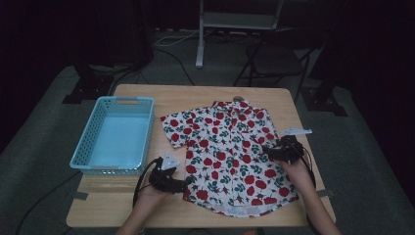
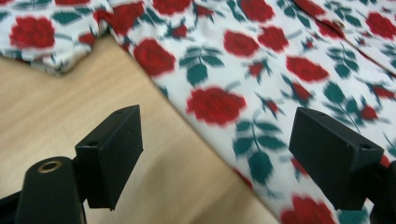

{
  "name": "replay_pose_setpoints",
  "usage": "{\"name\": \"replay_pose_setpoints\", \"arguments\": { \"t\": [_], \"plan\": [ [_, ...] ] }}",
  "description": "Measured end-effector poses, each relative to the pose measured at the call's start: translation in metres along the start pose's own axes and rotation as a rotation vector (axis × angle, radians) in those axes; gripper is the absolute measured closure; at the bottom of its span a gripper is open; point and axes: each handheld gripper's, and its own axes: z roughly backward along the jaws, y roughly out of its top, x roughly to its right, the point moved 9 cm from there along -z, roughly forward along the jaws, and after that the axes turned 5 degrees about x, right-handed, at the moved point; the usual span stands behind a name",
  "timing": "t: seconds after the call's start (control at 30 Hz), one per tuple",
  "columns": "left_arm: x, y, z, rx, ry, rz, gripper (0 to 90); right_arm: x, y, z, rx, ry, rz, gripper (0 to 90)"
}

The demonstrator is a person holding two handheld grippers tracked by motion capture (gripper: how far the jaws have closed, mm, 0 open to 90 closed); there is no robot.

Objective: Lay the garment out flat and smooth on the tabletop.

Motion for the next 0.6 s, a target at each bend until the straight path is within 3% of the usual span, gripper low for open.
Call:
{"name": "replay_pose_setpoints", "arguments": {
  "t": [0.03, 0.2, 0.27, 0.33, 0.43, 0.53, 0.6],
  "plan": [
    [0.002, -0.003, 0.002, -0.007, -0.003, 0.003, 9.9, 0.001, 0.003, -0.001, 0.002, -0.004, -0.002, 27.5],
    [0.004, -0.014, 0.016, 0.023, 0.039, 0.026, 9.8, 0.003, 0.015, -0.005, 0.015, -0.001, -0.017, 27.5],
    [0.005, -0.019, 0.021, 0.014, 0.047, 0.033, 0.3, 0.003, 0.019, -0.008, 0.019, 0.0, -0.022, 27.5],
    [0.007, -0.024, 0.025, 0.019, 0.053, 0.024, 0.3, 0.003, 0.021, -0.012, 0.011, 0.008, -0.028, 27.4],
    [0.01, -0.027, 0.031, 0.077, 0.049, 0.04, 0.4, 0.004, 0.024, -0.018, 0.0, 0.013, -0.03, 27.3],
    [0.007, -0.03, 0.041, 0.122, 0.103, 0.09, 0.4, 0.003, 0.027, -0.023, -0.005, 0.013, -0.026, 27.3],
    [0.006, -0.032, 0.048, 0.149, 0.106, 0.111, 0.4, 0.004, 0.03, -0.027, -0.013, 0.008, -0.02, 27.4]
  ]
}}
